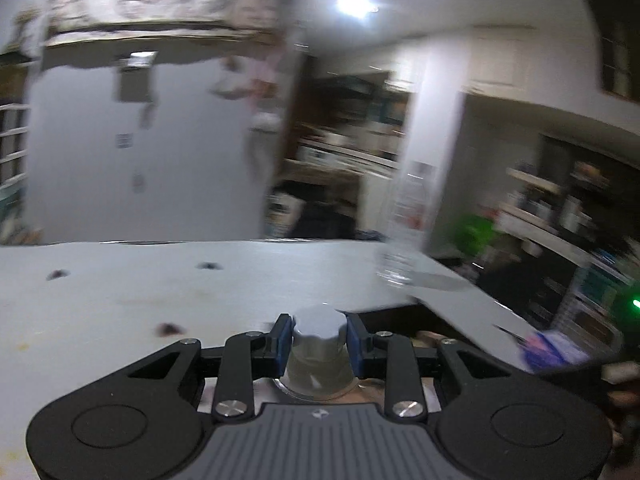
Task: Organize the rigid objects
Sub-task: 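Carry the white knob cap with the left tool into the box and release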
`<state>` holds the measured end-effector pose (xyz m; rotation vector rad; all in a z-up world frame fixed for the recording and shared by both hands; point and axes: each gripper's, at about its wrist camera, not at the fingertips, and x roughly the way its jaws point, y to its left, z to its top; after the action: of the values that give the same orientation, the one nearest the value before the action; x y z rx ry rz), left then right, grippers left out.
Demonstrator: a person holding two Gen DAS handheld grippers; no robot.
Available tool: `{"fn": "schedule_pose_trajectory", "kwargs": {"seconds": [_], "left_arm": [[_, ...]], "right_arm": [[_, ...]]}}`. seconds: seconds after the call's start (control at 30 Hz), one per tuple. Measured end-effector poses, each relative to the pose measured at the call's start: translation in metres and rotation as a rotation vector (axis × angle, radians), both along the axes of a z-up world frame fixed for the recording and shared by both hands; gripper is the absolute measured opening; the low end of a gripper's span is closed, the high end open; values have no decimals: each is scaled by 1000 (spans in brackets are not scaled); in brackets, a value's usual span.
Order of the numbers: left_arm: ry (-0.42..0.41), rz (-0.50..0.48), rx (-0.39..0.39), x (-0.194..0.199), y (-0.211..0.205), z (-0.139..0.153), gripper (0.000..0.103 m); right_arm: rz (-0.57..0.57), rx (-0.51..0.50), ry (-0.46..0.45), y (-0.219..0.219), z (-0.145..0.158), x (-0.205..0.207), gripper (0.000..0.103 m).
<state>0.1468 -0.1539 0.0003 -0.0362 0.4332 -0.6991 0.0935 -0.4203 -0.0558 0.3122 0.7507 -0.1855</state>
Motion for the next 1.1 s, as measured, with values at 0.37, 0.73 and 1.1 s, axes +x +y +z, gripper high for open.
{"fn": "schedule_pose_trajectory", "kwargs": {"seconds": [0.37, 0.73, 1.1], "left_arm": [[76, -100, 131, -11, -46, -27, 31], [83, -90, 155, -16, -43, -24, 66], [115, -96, 136, -17, -42, -26, 75]], "right_arm": [[5, 14, -10, -2, -1, -1, 9], [5, 13, -9, -2, -1, 0, 9], [4, 10, -8, -2, -1, 0, 9]]}}
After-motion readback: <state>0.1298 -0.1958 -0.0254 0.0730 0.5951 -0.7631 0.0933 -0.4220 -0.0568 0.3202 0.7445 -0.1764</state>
